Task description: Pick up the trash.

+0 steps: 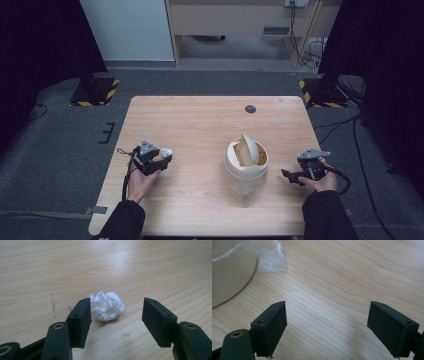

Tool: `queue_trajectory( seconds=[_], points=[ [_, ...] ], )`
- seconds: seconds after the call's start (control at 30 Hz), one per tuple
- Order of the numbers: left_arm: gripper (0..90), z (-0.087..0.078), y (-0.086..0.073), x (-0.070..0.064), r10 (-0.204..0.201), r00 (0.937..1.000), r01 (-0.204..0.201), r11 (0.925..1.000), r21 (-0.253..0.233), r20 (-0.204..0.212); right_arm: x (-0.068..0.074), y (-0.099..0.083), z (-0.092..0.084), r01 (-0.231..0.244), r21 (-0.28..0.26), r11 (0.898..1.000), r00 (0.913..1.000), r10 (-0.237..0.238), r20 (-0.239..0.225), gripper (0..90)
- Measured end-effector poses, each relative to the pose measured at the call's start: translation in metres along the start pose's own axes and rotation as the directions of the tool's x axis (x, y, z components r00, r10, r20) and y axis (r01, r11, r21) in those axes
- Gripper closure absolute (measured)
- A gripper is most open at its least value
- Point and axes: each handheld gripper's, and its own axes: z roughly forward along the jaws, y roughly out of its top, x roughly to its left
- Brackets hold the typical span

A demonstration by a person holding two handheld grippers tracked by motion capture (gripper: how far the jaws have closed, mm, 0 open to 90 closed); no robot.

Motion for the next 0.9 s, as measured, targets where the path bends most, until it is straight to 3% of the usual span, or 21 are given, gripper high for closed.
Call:
queue_trajectory(
  seconds=[0.4, 0.6, 0.9],
  points=[
    [43.3, 0.013, -0.001, 0.004, 0.014, 0.9994, -0.013, 0.9992, 0.039, -0.030, -0.001, -0.003, 0.004, 0.016, 0.034, 0.999, 0.9999, -0.016, 0.003, 15.5],
    [43.8, 0.019, 0.004, 0.001, 0.015, 0.9994, -0.014, 0.9996, 0.026, -0.030, -0.001, -0.004, 0.006, 0.022, 0.047, 0.999, 0.9998, -0.022, 0.000, 15.3],
    [47.7, 0.029, 0.004, 0.001, 0.028, 0.9988, -0.025, 0.9976, 0.064, -0.039, 0.000, -0.004, 0.007, 0.025, 0.056, 0.998, 0.9997, -0.025, -0.002, 15.1]
  ],
)
